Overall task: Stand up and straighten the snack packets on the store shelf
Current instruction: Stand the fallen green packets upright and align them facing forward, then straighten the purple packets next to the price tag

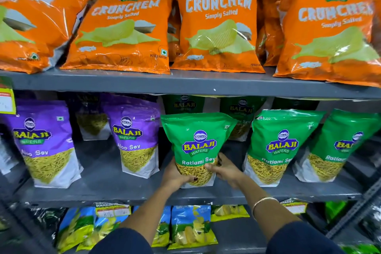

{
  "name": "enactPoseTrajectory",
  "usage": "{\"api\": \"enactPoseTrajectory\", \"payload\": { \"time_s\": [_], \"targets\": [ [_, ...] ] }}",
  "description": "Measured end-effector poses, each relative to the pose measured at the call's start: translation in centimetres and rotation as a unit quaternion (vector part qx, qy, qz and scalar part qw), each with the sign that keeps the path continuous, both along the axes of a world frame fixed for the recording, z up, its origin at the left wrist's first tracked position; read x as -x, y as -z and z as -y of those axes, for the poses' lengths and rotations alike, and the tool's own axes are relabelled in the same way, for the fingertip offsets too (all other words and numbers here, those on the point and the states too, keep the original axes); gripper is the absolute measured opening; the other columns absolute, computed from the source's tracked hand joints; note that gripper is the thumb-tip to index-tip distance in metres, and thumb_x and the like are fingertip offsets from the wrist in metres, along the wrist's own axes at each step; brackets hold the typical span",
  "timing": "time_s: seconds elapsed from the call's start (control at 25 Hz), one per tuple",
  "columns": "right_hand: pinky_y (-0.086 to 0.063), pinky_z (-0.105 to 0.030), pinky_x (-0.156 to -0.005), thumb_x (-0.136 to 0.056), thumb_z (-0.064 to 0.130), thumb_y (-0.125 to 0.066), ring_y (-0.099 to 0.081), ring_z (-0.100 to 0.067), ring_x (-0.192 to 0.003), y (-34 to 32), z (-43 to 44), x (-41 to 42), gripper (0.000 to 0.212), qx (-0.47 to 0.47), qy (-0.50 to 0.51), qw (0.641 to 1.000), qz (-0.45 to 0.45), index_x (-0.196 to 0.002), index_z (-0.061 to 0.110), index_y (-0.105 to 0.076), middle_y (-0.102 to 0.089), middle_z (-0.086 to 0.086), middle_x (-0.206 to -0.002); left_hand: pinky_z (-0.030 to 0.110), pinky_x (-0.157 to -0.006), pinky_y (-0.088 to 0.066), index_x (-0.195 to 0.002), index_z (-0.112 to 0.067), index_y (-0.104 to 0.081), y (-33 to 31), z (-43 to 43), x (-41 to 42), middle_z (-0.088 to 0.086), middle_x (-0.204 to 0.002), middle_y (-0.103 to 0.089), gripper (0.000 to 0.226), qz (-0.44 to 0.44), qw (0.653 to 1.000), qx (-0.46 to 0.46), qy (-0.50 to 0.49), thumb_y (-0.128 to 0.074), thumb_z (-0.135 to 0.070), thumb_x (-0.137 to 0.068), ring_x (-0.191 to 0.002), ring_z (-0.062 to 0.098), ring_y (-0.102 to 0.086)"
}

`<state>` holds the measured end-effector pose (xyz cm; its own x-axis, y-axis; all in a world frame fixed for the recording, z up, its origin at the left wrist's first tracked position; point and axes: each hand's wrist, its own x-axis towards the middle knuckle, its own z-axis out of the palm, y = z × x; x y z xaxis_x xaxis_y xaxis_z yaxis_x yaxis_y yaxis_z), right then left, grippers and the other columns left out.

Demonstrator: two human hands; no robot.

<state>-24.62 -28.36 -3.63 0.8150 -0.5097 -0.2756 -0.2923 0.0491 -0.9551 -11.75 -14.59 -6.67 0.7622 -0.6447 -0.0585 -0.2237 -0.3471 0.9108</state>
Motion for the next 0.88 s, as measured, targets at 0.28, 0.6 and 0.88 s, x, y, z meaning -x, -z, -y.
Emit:
{"api": "enactPoseTrajectory", "payload": {
  "time_s": [0.28,0.6,0.88],
  "targets": [
    [-0.052,-0.038,-0.077,-0.082,0.025,-0.071,-0.062,-0.019,-0.064,-1.1,0.1,0.9,0.032,0.174,-0.184,0.9,-0.354,-0.094,-0.001,-0.057,-0.059,-0.015,-0.086,0.035,-0.106,-0.039,-0.132,-0.006,-0.042,-0.7,-2.6,-1.1,0.018,-0.136,-0.045,0.085,0.053,0.983,-0.17,0.035,-0.085,-0.023,-0.061,-0.13,0.029,-0.042],
    [-0.052,-0.012,-0.081,-0.085,0.016,-0.067,-0.063,-0.01,-0.094,-0.7,-11.0,-9.3,0.072,0.126,-0.197,0.955,-0.184,-0.143,-0.001,-0.028,-0.058,-0.008,-0.108,0.046,-0.105,-0.038,-0.132,0.008,-0.034,-1.9,-12.6,-11.0,0.029,-0.135,-0.042,0.085,0.018,0.97,0.002,-0.242,-0.082,0.003,-0.062,-0.124,0.038,-0.045],
    [-0.036,-0.039,-0.112,-0.065,-0.015,-0.076,-0.048,-0.028,-0.129,2.0,-12.9,-17.3,0.086,0.077,-0.016,0.996,0.035,-0.139,-0.003,-0.032,-0.047,-0.018,-0.142,0.021,-0.101,-0.045,-0.14,-0.008,-0.03,-1.9,-13.0,-16.4,0.016,-0.145,-0.042,0.113,-0.058,0.998,-0.007,-0.011,-0.087,-0.023,-0.043,-0.127,0.021,-0.044]
  ]
}}
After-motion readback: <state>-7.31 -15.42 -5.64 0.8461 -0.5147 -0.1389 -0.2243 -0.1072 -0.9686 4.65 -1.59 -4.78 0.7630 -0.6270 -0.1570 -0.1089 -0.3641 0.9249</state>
